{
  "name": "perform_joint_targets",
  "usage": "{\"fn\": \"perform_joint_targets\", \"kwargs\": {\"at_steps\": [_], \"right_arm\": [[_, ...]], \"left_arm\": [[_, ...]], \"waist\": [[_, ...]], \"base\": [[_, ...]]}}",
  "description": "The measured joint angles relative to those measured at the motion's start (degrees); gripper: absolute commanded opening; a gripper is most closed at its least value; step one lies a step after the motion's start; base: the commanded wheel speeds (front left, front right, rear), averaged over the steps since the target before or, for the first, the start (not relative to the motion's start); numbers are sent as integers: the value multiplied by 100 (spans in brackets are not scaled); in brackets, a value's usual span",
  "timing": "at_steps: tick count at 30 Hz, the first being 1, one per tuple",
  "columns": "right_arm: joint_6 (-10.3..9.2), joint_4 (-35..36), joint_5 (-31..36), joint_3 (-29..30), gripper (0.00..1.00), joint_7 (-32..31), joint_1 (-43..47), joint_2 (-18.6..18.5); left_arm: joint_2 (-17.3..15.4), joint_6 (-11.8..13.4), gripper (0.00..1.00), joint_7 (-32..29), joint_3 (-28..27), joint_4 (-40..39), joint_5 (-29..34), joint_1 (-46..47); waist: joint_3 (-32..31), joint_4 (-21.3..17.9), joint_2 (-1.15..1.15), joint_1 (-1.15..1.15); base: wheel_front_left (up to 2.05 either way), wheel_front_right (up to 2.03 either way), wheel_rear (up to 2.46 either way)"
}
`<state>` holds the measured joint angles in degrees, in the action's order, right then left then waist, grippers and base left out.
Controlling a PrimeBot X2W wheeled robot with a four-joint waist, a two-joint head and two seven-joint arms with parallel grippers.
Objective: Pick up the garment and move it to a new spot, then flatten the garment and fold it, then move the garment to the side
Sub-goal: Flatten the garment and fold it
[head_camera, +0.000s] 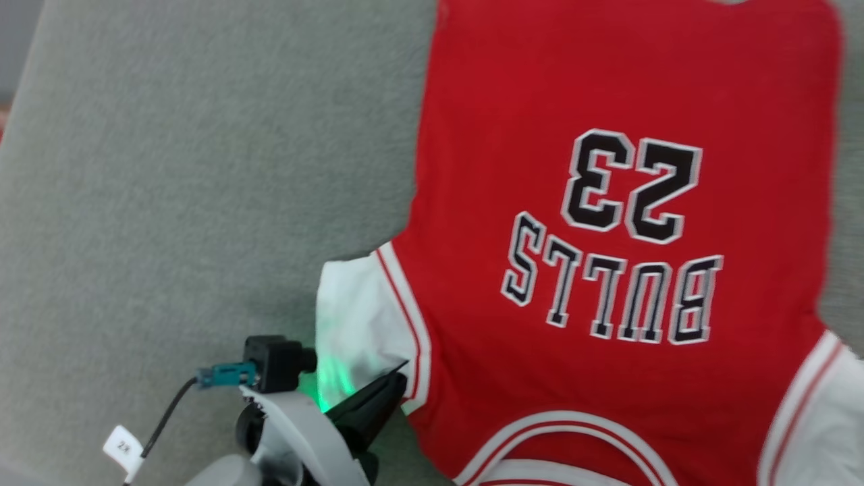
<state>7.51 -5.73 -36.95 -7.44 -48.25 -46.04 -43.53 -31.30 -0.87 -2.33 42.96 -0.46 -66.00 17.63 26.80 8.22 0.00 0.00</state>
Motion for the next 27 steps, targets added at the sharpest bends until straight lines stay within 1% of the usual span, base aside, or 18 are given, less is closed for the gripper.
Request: {"fn": "perform_joint_targets", "kwargs": {"at_steps": [5, 9, 13, 17, 18, 19, 20, 21, 25, 27], "right_arm": [[0, -1310, 343, -357, 100, -186, -953, 300], [0, -2123, 590, -455, 100, -272, -1414, 374], [-1, -2570, 628, -564, 100, -303, -1719, 442], [-7, -2769, 560, -692, 100, -354, -1939, 391], [-9, -2796, 536, -740, 90, -355, -1962, 375], [-19, -2811, 503, -777, 35, -365, -1980, 342], [-22, -2825, 468, -808, 9, -365, -2002, 321], [-22, -2858, 443, -817, 0, -355, -2024, 313], [-18, -2948, 298, -942, 0, -271, -2021, 348], [-15, -3061, 185, -1012, 0, -113, -1944, 379]], "left_arm": [[152, -30, 0, 74, 49, -135, 121, 137], [281, -121, 0, 111, 83, -219, 135, 207], [365, -176, 0, 163, 93, -238, 143, 256], [398, -235, 0, 189, 98, -258, 143, 294], [403, -237, 0, 188, 99, -257, 143, 301], [410, -245, 0, 188, 101, -257, 141, 315], [412, -249, 0, 188, 102, -258, 138, 321], [413, -250, 0, 188, 102, -258, 138, 323], [439, -250, 0, 188, 105, -212, 132, 333], [503, -274, 0, 194, 92, -81, 62, 351]], "waist": [[311, 338, 0, 0], [540, 591, 0, 0], [749, 798, 0, 0], [921, 933, 0, 0], [948, 959, 0, 0], [965, 980, 0, 0], [973, 993, 0, 0], [968, 996, 0, 0], [908, 984, 0, 0], [784, 945, 0, 0]], "base": [[0, 0, 0], [0, 0, 0], [0, 0, 0], [0, 0, 0], [0, 0, 0], [0, 0, 0], [0, 0, 0], [0, 0, 0], [0, 0, 0], [0, 0, 0]]}}
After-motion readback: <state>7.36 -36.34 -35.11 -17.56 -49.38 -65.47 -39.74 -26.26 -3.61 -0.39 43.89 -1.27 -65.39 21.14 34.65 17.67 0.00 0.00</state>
